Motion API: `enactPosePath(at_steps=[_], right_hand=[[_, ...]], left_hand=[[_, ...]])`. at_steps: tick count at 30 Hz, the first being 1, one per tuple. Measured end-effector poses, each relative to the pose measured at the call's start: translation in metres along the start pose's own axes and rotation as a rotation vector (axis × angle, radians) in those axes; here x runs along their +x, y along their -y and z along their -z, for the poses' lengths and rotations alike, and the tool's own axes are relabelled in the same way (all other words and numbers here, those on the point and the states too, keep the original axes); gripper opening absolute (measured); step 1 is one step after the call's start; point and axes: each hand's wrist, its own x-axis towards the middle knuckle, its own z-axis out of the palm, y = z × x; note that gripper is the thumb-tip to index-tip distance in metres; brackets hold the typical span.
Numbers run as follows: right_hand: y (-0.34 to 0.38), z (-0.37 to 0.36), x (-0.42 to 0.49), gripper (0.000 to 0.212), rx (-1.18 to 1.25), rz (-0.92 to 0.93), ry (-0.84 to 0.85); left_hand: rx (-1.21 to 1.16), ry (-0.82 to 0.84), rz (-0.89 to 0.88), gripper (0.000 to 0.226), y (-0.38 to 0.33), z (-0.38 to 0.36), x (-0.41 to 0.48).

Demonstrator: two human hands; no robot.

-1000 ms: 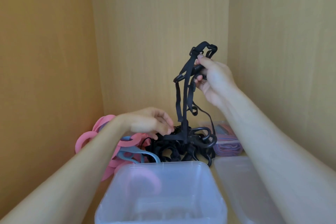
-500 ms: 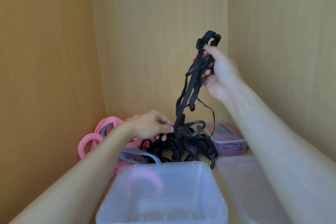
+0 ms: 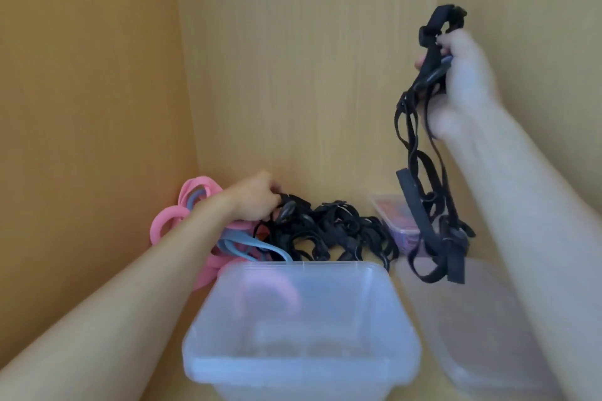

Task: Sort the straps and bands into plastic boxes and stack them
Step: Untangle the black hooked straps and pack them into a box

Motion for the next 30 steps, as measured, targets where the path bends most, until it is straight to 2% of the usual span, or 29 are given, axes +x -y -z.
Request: enactPosePath(at_steps=[4,7,10,12,16,20,22,27,30], right_hand=[[-0.001,-0.001,-0.002,0.031,0.007,0.005,-0.002],[-0.003,-0.004,-0.005,0.024,-0.001,0.005,0.026],[-0.008,-0.009,-0.007,0.021,-0.042,0.001,0.052],[-0.014,-0.014,-0.008,0.018,-0.048,-0.007,0.077],[-0.022,-0.026,-0.013,0.016,0.002,-0.035,0.121],[-0.02,-0.032,-0.015,0.017,0.054,-0.048,0.139],[-0.015,-0.03,-0.014,0.016,0.088,-0.037,0.103],[-0.006,-0.022,-0.01,0.013,0.147,-0.02,0.031],[-0.005,-0.022,-0.009,0.013,0.13,-0.012,0.021]], left_hand=[[0.038,0.109,-0.004,0.043,-0.016,0.009,-0.006],[0.053,0.102,-0.047,0.04,-0.033,0.022,-0.008],[-0.196,0.046,-0.141,0.027,-0.049,0.034,-0.014],[-0.292,0.08,-0.206,0.034,-0.058,0.038,-0.017],[-0.172,0.133,-0.234,0.051,-0.063,0.026,-0.016],[-0.056,0.209,-0.182,0.031,-0.049,0.01,-0.011],[-0.145,0.227,-0.15,0.021,-0.041,0.01,-0.009],[-0.472,0.201,-0.095,0.014,-0.032,0.017,-0.006],[-0.655,0.109,-0.043,0.011,-0.035,0.017,-0.007]])
